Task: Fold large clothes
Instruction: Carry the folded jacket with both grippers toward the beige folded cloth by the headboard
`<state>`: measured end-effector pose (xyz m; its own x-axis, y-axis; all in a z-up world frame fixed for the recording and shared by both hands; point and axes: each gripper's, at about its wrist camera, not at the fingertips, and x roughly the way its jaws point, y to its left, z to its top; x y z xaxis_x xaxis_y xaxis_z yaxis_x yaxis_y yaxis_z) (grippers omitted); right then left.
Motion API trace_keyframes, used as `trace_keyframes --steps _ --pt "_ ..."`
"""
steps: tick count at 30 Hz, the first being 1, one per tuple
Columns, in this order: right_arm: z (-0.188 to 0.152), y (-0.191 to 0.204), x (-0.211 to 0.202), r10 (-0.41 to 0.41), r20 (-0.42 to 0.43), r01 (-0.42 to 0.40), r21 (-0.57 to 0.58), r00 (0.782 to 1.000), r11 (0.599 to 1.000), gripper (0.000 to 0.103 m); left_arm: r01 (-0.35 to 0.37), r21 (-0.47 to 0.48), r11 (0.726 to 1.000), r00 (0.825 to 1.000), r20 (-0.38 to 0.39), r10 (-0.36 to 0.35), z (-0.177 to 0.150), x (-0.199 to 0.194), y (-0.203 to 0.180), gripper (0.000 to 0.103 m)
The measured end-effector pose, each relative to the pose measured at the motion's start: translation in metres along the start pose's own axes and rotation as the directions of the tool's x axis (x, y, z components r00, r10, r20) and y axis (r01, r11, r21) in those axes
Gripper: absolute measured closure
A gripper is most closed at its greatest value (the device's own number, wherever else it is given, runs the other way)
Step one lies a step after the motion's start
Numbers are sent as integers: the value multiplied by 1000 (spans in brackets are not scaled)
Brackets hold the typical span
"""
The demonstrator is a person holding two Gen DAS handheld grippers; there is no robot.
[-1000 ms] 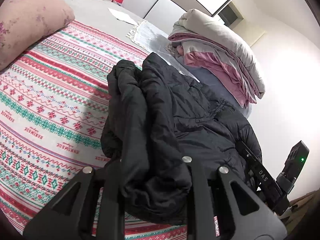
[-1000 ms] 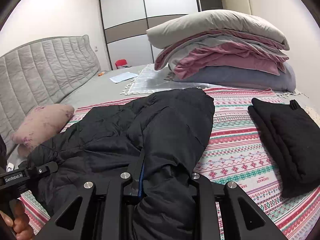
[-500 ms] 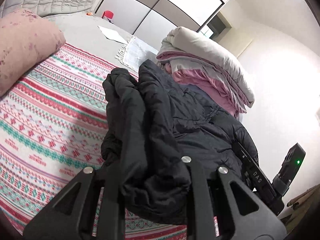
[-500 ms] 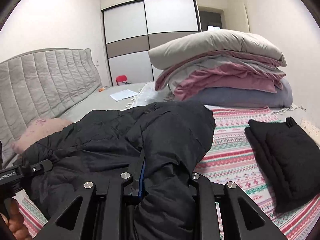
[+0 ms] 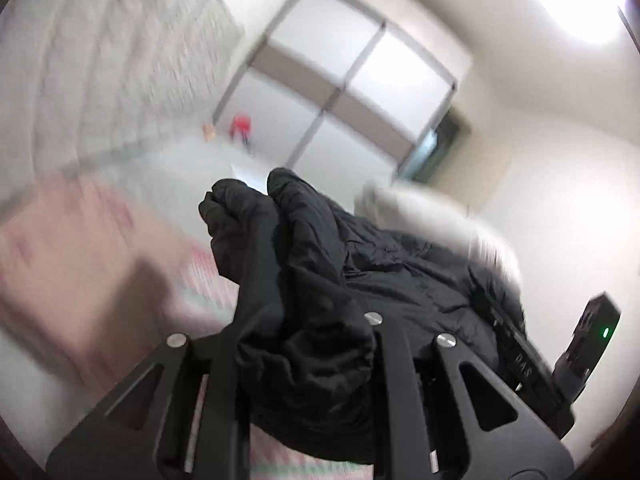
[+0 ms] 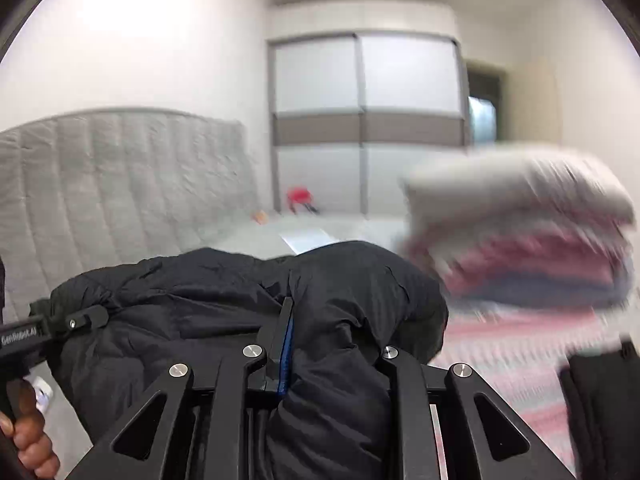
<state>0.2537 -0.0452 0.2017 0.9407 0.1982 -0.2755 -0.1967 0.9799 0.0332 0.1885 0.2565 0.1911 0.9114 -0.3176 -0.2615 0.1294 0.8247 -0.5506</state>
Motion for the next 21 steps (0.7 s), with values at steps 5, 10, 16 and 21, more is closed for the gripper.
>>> trace_keyframes --steps 5,10,16,21 --pt "80 106 3 166 284 -174 2 944 985 81 -58 56 997 964 263 42 115 -72 26 85" --pt "85 172 -3 317 469 -356 -5 824 934 82 -119 102 988 921 382 72 130 -136 80 83" --pt "-33 195 66 490 92 -498 143 867 855 81 -215 -69 974 970 105 221 31 -109 188 83" --pt "-141 214 154 462 -306 -397 251 833 883 78 -273 -228 935 962 -90 259 -23 -59 261 79"
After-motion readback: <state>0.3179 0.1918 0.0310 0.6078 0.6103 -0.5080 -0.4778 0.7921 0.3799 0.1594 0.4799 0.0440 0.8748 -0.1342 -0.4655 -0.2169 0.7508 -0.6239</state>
